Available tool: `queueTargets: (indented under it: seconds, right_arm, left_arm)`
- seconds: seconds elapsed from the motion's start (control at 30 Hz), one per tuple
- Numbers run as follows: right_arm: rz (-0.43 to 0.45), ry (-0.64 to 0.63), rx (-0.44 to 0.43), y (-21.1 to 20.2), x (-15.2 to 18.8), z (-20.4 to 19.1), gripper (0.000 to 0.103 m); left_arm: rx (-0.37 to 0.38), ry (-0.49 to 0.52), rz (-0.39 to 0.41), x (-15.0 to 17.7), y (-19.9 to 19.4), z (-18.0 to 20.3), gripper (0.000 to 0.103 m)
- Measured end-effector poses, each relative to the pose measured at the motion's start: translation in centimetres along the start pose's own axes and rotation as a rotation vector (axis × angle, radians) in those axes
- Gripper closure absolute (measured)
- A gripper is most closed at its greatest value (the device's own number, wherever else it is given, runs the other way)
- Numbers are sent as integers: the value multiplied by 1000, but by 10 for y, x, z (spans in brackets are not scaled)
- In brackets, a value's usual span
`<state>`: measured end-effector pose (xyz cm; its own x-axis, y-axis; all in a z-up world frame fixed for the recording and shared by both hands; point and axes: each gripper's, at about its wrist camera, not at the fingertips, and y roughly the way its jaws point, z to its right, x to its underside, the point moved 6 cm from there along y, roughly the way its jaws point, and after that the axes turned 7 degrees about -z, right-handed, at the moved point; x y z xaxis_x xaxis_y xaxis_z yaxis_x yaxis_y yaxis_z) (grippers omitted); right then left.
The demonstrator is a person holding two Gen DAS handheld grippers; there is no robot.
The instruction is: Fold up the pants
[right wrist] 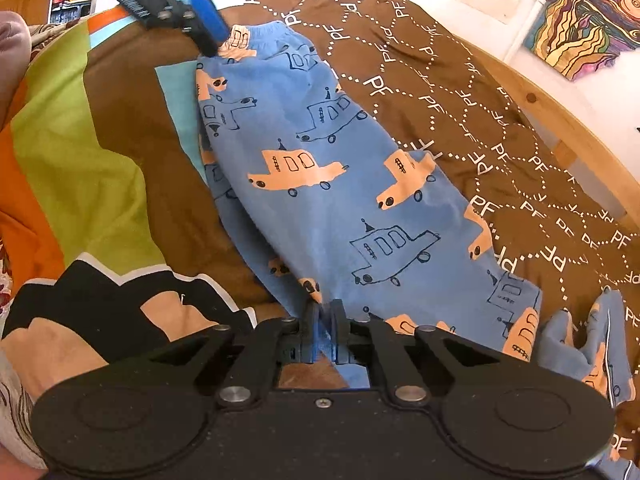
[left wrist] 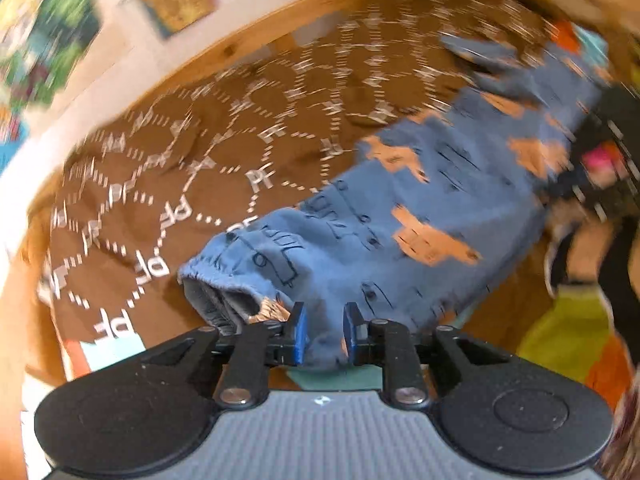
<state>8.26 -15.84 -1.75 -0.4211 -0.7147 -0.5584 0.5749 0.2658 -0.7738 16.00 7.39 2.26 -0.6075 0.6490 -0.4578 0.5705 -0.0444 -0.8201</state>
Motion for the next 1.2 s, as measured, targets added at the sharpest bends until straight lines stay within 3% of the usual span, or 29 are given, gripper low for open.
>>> queueTargets:
  seconds: [0.1, 0.17, 0.27, 0.4, 0.43, 0.5, 0.57, 0.63, 0.67, 0.77, 0.83, 0.93, 1.03, 1.2]
  right_arm:
    - [7, -6, 11, -3, 0, -1, 100]
    - [19, -7, 15, -7, 1, -2, 103]
    - [24, -13, 22, -10, 3, -3, 103]
    - [8, 3, 4, 0, 8, -4, 103]
    - [6, 2, 0, 1, 8, -3, 102]
    - [11, 16, -19, -1, 9, 0, 94]
    - [29, 79, -58, -11, 13, 9, 58]
    - [58, 172, -52, -26, 22, 24, 37]
    - [72, 233, -32, -34, 29, 35, 29]
    - [94, 424, 25, -53, 56, 69, 7]
    - [113, 573, 39, -62, 78, 94, 4]
    - [134, 765, 6, -68, 105, 125, 3]
    - [161, 853, -14, -69, 119, 148, 3]
    - [162, 877, 7, -57, 117, 187, 17]
  left_arm:
    - [-59, -88, -59, -2, 18, -16, 80]
    - [-105, -136, -102, 3, 22, -27, 95]
    - [-113, -197, -112, 6, 22, -35, 97]
    - [-148, -154, -142, 7, 28, -23, 95]
    - [-165, -125, -141, 7, 27, -17, 90]
    - [-178, -91, -127, 3, 23, -3, 65]
    - [-138, -110, -74, -6, 15, 11, 24]
    - [-116, -111, 16, -18, 8, 29, 2]
    - [-108, -103, 64, -25, 6, 39, 0]
    - [-57, -66, 163, -46, 7, 81, 0]
    - [-7, -44, 205, -59, 12, 112, 0]
    - [82, 6, 269, -76, 16, 160, 0]
    - [140, 27, 317, -85, 20, 195, 3]
    - [115, 70, 353, -75, 22, 217, 9]
